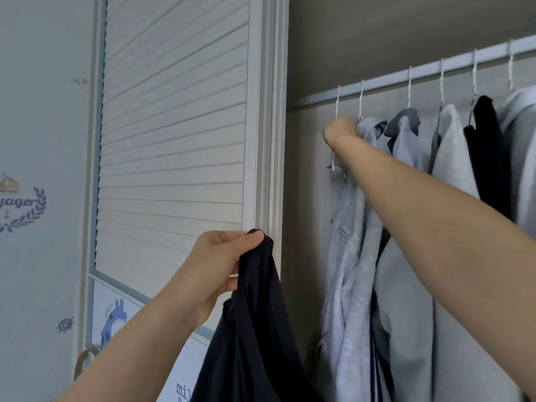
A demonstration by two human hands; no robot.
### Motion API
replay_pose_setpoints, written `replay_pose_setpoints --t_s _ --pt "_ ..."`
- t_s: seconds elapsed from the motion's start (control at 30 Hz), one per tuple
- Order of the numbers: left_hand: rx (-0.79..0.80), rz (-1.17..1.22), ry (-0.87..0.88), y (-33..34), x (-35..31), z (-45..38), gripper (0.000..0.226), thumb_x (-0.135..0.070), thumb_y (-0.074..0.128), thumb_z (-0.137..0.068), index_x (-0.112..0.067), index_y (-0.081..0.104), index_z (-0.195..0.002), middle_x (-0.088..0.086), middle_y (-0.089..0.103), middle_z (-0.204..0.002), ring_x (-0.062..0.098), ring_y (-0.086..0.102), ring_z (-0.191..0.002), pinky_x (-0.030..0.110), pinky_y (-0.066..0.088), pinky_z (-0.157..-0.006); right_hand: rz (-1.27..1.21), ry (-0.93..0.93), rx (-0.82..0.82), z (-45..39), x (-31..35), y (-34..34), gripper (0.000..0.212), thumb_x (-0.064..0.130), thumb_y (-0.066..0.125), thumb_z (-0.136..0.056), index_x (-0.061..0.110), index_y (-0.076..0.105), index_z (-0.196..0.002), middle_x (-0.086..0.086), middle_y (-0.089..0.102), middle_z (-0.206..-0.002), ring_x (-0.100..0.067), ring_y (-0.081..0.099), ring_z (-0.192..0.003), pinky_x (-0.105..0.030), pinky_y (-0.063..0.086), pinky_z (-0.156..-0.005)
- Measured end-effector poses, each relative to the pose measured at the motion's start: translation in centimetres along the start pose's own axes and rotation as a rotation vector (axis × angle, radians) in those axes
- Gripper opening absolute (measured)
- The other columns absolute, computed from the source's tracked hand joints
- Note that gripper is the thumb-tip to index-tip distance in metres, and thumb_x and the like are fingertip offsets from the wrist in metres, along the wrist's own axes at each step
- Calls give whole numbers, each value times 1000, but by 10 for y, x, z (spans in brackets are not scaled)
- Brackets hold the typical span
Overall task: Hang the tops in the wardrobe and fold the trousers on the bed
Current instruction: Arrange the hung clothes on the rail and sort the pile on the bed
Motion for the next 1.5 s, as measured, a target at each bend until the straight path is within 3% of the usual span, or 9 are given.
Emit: replay_pose_setpoints --t_s 0.27,0.43,0.57,0.77,0.87,1.1,1.23,1.37,1.5 --pt "-8 -19 -15 0 0 1 21 -29 68 -88 -11 79 -84 5 71 -80 16 66 -67 26 53 -58 -907 109 119 49 18 -35 38 29 31 -102 18 43 -136 -5 66 -99 -18 56 -79 -33 47 -72" --pt "-111 -24 -14 4 -3 9 20 -26 68 -90 -8 77 -88 4 73 -81 16 67 -68 24 54 -56 -980 119 342 115 -3 -63 17 32 31 -101 23 45 -100 -4 67 -95 -29 62 -93 -60 37 -91" --pt "-250 -40 -50 11 -2 20 22 -22 67 -90 -4 70 -101 10 71 -89 22 67 -77 30 52 -61 -1109 127 444 176 -47 -106 27 27 35 -101 20 46 -77 -7 64 -107 -31 63 -99 -74 41 -83" --pt "-346 -216 -108 31 6 55 12 -20 70 -86 -11 67 -79 8 70 -84 18 66 -73 26 55 -60 -1317 213 488 277 -131 -168 34 45 47 -97 21 52 -73 -6 69 -85 -29 69 -98 -68 50 -71" --pt "-385 -407 -112 37 8 81 20 -22 72 -84 -4 68 -78 12 67 -83 18 62 -70 28 52 -65 -1456 254 561 324 -172 -182 35 45 48 -96 21 55 -71 -6 62 -72 -22 68 -74 -49 55 -69" --pt "-425 -708 -121 29 1 135 40 -26 73 -85 12 65 -78 13 44 -68 23 42 -63 29 34 -61 -1548 196 865 387 -231 -201 24 42 60 -86 19 57 -80 1 38 -59 -14 40 -51 -31 41 -53" --pt "-490 -609 -178 3 -5 159 21 -30 75 -84 -11 72 -75 9 68 -75 21 63 -65 21 48 -56 -1557 187 1012 405 -253 -209 28 42 69 -81 18 55 -87 1 35 -58 -15 38 -50 -33 40 -55" --pt "-550 -521 -159 -12 -13 171 17 -37 76 -82 -21 73 -76 9 74 -87 26 70 -79 39 58 -81 -1448 175 1128 421 -262 -209 31 43 67 -84 15 55 -90 -2 36 -56 -18 38 -49 -37 43 -56" --pt "-415 -652 -115 2 -18 174 22 -39 71 -86 -24 78 -70 2 76 -78 19 72 -73 27 53 -67 -1346 183 1140 438 -253 -193 28 40 51 -96 12 56 -91 -5 37 -56 -20 39 -49 -39 44 -59"
Point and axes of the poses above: each hand's wrist, its own z-axis away from the middle knuckle, its own y-axis out of the palm, x = y × z, the point moved 5 cm from there along -z, towards the middle knuckle
